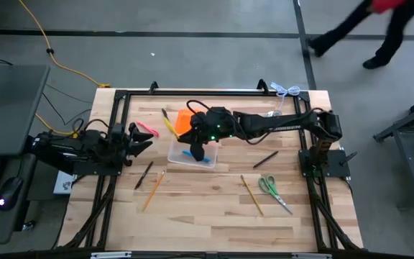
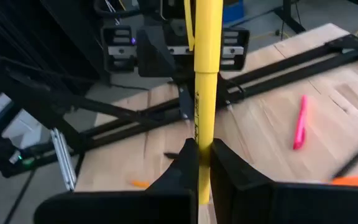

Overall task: Pick & place school supplies into a supply box
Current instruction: Put the yellow pen into the orange supply box

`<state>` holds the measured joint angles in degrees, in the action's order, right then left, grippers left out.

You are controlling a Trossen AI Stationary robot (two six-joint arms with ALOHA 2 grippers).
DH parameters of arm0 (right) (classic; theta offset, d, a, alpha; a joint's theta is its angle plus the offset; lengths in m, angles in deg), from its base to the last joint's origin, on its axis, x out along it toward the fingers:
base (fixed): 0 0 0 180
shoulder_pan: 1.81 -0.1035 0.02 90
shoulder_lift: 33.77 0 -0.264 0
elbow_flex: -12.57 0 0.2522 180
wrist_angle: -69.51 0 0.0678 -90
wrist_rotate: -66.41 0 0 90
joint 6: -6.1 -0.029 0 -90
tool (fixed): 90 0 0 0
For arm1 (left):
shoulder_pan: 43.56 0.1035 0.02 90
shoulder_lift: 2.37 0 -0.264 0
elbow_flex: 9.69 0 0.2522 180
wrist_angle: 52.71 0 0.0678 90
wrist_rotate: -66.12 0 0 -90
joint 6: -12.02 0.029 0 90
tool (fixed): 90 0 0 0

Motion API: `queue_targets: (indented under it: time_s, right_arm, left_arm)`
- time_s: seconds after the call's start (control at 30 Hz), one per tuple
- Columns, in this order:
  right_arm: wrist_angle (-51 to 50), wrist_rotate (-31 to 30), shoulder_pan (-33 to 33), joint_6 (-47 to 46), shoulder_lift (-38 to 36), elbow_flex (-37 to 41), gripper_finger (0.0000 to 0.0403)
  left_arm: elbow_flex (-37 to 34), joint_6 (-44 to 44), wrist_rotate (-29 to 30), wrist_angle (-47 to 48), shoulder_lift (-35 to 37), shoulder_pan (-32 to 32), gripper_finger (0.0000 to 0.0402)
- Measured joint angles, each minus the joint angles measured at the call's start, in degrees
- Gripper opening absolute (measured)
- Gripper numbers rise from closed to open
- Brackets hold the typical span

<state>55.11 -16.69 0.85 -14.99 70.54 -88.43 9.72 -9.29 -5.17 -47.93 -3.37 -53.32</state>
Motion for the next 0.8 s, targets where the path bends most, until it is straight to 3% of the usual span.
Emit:
queue_targets:
  time_s: [0.33,0.8]
  right_arm:
    - [9.64,-0.75,0.11,-4.32,4.65,0.02,0.0000]
    - [17.53,-0.78,0.09,-7.44,8.26,0.00,0.0000]
  left_arm:
    - [0.07,0.51,1.74,-5.63,-1.82,0.00,0.0200]
    - [0.07,0.47,2.02,-15.37,-10.66,-0.01,0.0200]
